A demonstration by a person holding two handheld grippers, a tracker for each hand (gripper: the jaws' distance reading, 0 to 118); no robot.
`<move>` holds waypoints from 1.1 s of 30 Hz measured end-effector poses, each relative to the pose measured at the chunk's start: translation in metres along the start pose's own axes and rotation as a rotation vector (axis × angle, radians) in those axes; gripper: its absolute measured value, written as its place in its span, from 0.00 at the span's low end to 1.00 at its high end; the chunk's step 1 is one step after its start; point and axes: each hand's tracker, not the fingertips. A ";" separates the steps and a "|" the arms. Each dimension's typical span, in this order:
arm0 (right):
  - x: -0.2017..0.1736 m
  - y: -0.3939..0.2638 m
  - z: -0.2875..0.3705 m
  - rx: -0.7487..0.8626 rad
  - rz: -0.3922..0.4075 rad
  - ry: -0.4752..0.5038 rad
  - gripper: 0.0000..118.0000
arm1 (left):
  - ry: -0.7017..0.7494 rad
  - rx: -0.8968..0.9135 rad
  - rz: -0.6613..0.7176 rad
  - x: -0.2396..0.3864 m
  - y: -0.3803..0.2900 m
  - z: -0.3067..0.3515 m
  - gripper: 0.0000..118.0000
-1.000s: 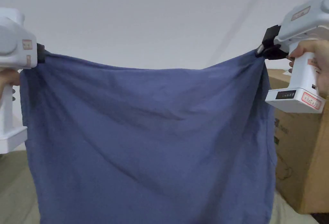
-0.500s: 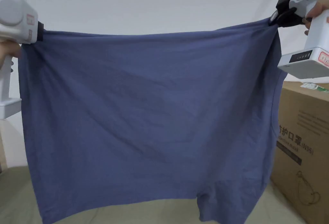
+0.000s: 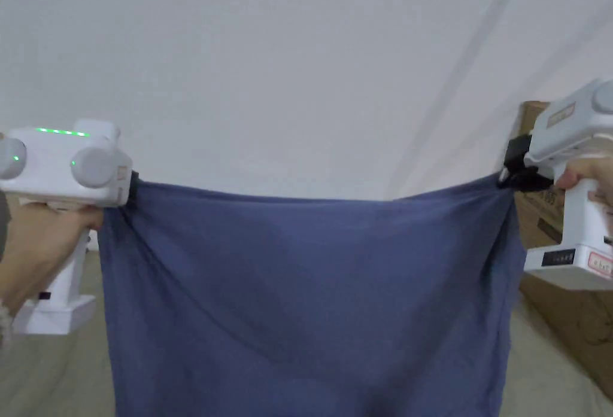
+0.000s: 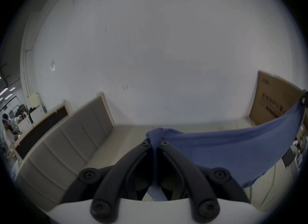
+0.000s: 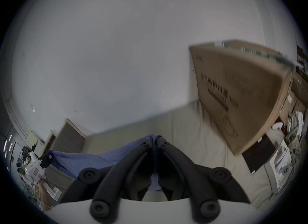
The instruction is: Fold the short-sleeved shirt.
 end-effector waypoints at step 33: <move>0.166 -0.408 0.167 -0.356 -0.113 0.023 0.04 | -0.221 -0.456 -0.100 -0.024 -0.412 0.238 0.04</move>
